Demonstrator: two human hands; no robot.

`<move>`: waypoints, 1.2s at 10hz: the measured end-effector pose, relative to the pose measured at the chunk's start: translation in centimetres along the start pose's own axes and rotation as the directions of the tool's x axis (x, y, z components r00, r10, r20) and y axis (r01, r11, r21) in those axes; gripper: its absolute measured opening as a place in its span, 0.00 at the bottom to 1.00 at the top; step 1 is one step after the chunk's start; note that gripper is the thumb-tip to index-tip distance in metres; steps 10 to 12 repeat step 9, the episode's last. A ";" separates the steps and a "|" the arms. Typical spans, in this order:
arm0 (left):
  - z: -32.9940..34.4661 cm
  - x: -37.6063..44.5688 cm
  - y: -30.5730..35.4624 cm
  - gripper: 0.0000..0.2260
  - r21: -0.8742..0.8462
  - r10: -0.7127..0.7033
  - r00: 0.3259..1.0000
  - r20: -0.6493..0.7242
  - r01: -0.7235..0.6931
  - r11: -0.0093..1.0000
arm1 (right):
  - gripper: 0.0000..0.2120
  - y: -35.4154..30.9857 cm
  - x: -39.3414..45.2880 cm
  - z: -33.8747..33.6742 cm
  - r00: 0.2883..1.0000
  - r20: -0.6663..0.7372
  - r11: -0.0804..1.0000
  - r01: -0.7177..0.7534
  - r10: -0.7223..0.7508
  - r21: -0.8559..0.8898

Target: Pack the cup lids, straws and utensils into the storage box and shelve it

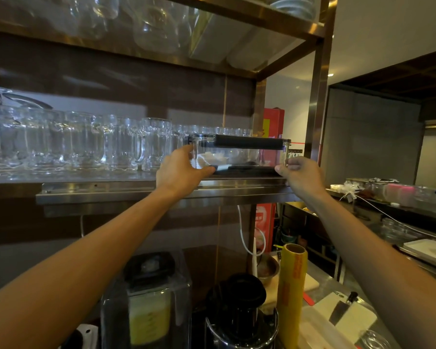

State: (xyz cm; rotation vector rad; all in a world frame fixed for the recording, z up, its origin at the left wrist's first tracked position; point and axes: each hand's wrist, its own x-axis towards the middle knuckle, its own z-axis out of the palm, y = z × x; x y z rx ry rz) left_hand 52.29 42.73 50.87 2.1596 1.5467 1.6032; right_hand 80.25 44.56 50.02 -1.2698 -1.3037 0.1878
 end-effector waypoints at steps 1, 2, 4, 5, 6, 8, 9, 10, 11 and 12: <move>0.2 -0.3 0.0 0.30 0.021 0.022 1.000 -0.012 -0.022 1.000 | 0.22 0.2 0.0 0.3 1.000 -0.022 1.000 -0.006 0.006 -0.003; 0.3 -0.4 -0.1 0.29 0.046 0.052 0.999 -0.010 -0.052 0.998 | 0.22 0.2 0.0 0.6 0.999 -0.033 1.000 -0.016 0.016 0.008; 0.2 -0.1 -0.4 0.29 0.038 0.075 0.996 0.036 -0.077 0.996 | 0.22 0.3 -0.2 1.0 0.999 -0.045 0.999 -0.025 0.026 0.027; 0.1 0.0 -0.4 0.27 0.031 0.074 0.996 0.053 -0.075 0.997 | 0.22 0.2 -0.5 1.0 0.998 -0.045 0.999 -0.033 0.034 0.012; 0.0 0.1 -0.4 0.27 0.041 0.065 0.996 0.061 -0.068 0.997 | 0.23 0.1 -0.6 1.0 0.999 -0.038 0.999 -0.038 0.039 0.006; -0.6 -0.2 -0.7 0.30 -0.011 0.064 0.993 0.098 -0.063 0.998 | 0.28 -0.2 -0.8 0.5 0.996 0.057 0.998 -0.062 0.062 0.003; -1.6 -0.7 -0.4 0.32 -0.006 0.059 0.989 0.137 -0.058 0.998 | 0.28 -1.8 -1.9 -0.1 0.992 0.109 0.997 -0.061 0.067 -0.052; -1.6 -0.7 -0.4 0.32 -0.006 0.059 0.989 0.137 -0.058 0.998 | 0.28 -1.8 -1.9 -0.1 0.992 0.109 0.997 -0.061 0.067 -0.052; -1.6 -0.7 -0.4 0.32 -0.006 0.059 0.989 0.137 -0.058 0.998 | 0.28 -1.8 -1.9 -0.1 0.992 0.109 0.997 -0.061 0.067 -0.052; -1.6 -0.7 -0.4 0.32 -0.006 0.059 0.989 0.137 -0.058 0.998 | 0.28 -1.8 -1.9 -0.1 0.992 0.109 0.997 -0.061 0.067 -0.052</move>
